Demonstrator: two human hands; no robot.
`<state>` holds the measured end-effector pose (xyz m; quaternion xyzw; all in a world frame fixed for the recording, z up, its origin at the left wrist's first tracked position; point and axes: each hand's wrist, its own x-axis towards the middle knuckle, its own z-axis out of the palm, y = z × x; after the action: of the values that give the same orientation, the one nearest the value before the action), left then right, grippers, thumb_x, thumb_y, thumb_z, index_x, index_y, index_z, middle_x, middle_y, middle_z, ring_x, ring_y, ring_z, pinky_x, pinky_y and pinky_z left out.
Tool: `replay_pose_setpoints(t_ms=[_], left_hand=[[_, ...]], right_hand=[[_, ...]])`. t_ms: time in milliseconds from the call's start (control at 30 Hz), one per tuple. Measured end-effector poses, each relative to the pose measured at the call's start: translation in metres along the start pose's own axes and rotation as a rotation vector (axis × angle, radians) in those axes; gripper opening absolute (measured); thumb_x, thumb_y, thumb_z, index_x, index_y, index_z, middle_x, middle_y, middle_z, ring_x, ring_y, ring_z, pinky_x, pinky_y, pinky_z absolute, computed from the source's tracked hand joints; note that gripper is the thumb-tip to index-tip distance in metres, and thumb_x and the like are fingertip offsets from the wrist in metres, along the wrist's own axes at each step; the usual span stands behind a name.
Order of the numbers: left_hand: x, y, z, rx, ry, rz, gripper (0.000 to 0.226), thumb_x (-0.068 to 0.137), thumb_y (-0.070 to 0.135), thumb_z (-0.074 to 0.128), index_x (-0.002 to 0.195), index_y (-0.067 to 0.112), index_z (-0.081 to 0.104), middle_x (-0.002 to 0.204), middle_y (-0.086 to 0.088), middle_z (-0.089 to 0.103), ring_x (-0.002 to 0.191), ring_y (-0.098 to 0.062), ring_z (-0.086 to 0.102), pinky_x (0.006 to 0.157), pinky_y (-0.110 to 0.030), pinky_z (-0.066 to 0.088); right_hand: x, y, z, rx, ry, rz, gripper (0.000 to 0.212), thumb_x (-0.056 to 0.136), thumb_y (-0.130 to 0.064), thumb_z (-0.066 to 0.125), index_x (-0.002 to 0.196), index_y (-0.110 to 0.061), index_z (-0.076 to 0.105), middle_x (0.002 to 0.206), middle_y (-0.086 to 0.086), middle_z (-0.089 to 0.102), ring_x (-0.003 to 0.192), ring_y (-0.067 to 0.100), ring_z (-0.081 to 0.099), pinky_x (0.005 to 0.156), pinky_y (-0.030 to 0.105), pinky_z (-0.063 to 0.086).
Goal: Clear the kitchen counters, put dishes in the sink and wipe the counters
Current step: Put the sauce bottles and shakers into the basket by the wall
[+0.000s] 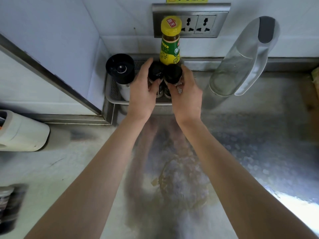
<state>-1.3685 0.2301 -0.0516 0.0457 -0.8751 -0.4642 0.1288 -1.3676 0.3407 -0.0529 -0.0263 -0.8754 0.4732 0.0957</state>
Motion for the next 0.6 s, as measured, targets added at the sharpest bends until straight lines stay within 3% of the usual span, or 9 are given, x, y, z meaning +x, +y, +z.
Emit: replay_pose_setpoints(t_ms=[200,367,433,500,600], left_hand=[[-0.009,0.001,0.002,-0.001,0.004,-0.020,0.059,0.087,0.007,0.060,0.140,0.000,0.033,0.131,-0.017,0.053,0.121,-0.025,0.051,0.105,-0.029,0.037],[-0.017,0.001,-0.005,0.009,-0.035,-0.024,0.067,0.086,0.022,0.059,0.142,0.004,0.028,0.134,-0.015,0.050,0.126,-0.024,0.047,0.105,-0.044,0.039],[-0.032,0.007,-0.011,0.055,-0.014,0.014,0.062,0.087,0.019,0.060,0.139,0.001,0.033,0.137,-0.015,0.047,0.129,-0.020,0.043,0.111,-0.033,0.032],[-0.060,0.019,-0.016,0.085,-0.001,0.053,0.052,0.087,0.016,0.061,0.134,0.002,0.041,0.132,-0.013,0.048,0.124,-0.014,0.043,0.107,-0.014,0.027],[-0.124,0.035,-0.016,0.021,-0.119,0.020,0.034,0.087,0.019,0.060,0.119,0.009,0.056,0.117,0.001,0.057,0.111,-0.004,0.050,0.099,-0.018,0.036]], right_hand=[[-0.011,-0.004,-0.012,0.078,-0.104,0.052,0.063,0.088,-0.013,0.061,0.143,-0.008,0.029,0.133,0.011,0.052,0.121,0.024,0.051,0.095,0.022,0.040],[-0.048,-0.002,-0.046,0.106,-0.064,0.135,0.050,0.091,-0.011,0.056,0.136,-0.009,0.037,0.132,0.006,0.049,0.118,0.017,0.049,0.096,0.023,0.039],[-0.067,-0.001,-0.060,0.136,-0.042,0.179,0.043,0.091,-0.013,0.055,0.132,-0.011,0.042,0.127,0.003,0.052,0.110,0.010,0.050,0.093,0.020,0.040],[-0.090,0.003,-0.074,0.167,-0.038,0.217,0.038,0.091,-0.012,0.055,0.128,-0.012,0.046,0.123,0.001,0.054,0.107,0.008,0.051,0.093,0.023,0.042],[-0.136,0.011,-0.101,0.195,-0.046,0.255,0.031,0.090,-0.009,0.057,0.120,-0.011,0.053,0.117,0.003,0.059,0.108,0.012,0.055,0.095,0.029,0.045]])
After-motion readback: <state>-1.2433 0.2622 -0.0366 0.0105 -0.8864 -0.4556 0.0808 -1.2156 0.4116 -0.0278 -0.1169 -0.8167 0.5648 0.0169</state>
